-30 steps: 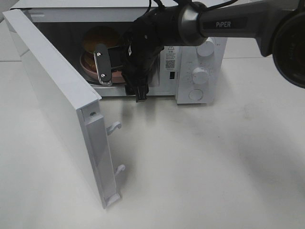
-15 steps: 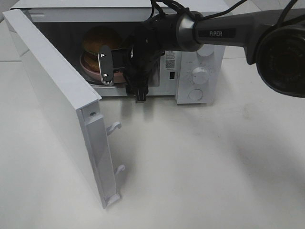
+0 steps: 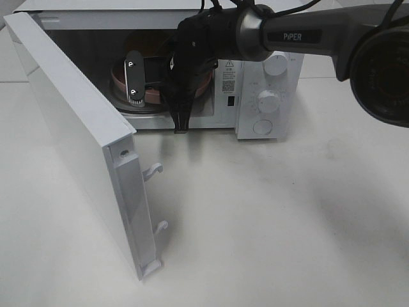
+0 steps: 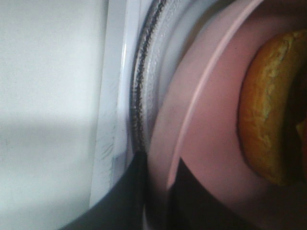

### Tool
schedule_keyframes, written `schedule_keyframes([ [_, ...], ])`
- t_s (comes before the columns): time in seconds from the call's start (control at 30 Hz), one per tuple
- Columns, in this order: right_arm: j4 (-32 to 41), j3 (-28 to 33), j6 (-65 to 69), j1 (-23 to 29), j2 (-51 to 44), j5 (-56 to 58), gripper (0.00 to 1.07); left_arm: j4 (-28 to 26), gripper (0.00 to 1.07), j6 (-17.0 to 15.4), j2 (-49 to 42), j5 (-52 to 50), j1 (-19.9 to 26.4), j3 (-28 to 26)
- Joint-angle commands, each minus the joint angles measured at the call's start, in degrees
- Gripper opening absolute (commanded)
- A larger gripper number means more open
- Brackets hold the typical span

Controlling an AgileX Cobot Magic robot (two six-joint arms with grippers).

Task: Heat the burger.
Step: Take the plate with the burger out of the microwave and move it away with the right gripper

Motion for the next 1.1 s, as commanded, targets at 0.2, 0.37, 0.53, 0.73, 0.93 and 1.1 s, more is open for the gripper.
schedule_keyframes([
  [0.2, 3.2, -0.3, -0.9, 0.6, -1.9, 2.8, 0.00, -0.1, 1.00, -0.2, -1.1, -0.7, 0.2, 0.2],
  [0.37, 4.1, -0.1, -1.9, 0.6, -2.8, 4.7, 0.00, -0.1, 1.00, -0.2, -1.1, -0.7, 0.2, 0.2],
  [0.53, 4.2, 3.8, -9.5, 0.6, -5.4, 4.6, 0.00, -0.1, 1.00, -0.2, -1.1, -0.7, 0.2, 0.2],
  [0.73, 4.4, 8.8, -16.6, 0.6, -8.4, 3.9, 0.00, -0.1, 1.00, -0.2, -1.1, -0.7, 0.2, 0.2],
  [0.93, 4.4, 14.5, -24.8, 0.6, -11.8, 3.1, 0.00, -0.1, 1.00, -0.2, -1.1, -0.7, 0.2, 0.2],
  [1.1, 4.3, 19.6, -29.6, 0.6, -15.1, 0.6, 0.00, -0.1, 1.00, -0.2, -1.1, -0.7, 0.2, 0.2],
])
